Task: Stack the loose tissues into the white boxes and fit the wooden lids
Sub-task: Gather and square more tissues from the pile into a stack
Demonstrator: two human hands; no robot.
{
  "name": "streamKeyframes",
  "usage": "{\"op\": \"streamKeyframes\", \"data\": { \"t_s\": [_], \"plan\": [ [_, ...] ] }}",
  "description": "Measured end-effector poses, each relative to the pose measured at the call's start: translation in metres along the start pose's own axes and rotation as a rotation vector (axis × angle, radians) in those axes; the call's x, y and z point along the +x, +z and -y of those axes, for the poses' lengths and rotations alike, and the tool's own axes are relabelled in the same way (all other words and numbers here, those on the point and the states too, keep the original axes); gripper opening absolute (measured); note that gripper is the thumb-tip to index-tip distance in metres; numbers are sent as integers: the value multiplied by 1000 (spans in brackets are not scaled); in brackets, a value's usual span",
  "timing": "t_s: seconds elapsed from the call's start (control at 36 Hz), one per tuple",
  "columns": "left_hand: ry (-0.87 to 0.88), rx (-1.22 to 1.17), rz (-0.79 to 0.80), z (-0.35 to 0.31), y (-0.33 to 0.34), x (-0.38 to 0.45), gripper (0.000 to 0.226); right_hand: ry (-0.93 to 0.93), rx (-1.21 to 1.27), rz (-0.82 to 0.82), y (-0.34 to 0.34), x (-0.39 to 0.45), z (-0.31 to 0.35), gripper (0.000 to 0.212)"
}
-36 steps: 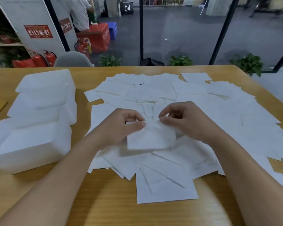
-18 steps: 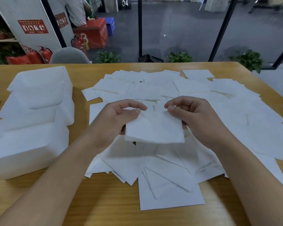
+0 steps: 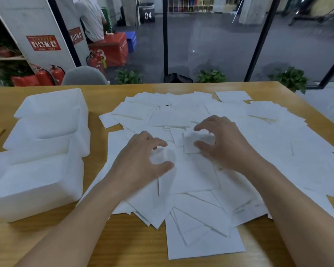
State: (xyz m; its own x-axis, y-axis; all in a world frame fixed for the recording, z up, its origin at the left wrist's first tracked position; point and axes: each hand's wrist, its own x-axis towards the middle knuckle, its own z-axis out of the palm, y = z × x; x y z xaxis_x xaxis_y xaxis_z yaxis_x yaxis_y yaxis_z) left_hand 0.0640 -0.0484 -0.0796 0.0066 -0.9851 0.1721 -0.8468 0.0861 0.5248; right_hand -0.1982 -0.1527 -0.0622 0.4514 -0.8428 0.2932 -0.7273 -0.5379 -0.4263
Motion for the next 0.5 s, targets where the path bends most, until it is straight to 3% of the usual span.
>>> {"op": "streamKeyframes", "data": {
  "t_s": [0.11, 0.25, 0.33, 0.44, 0.5],
  "plan": [
    [-15, -155, -18, -4, 2, -1, 36, 14, -167, 158, 5, 18, -1, 71],
    [-5, -190, -7, -5, 8, -3, 24, 25, -79, 145, 11, 20, -4, 75],
    [9, -207, -6, -5, 11, -3, 23, 48, -15, 102, 8, 21, -4, 62],
    [21, -240, -27, -9, 13, -4, 20, 49, -21, 30, 5, 22, 4, 15],
    [17, -254, -56, -10, 13, -4, 18, 45, 2, 4, 5, 19, 8, 16]
  ]
}}
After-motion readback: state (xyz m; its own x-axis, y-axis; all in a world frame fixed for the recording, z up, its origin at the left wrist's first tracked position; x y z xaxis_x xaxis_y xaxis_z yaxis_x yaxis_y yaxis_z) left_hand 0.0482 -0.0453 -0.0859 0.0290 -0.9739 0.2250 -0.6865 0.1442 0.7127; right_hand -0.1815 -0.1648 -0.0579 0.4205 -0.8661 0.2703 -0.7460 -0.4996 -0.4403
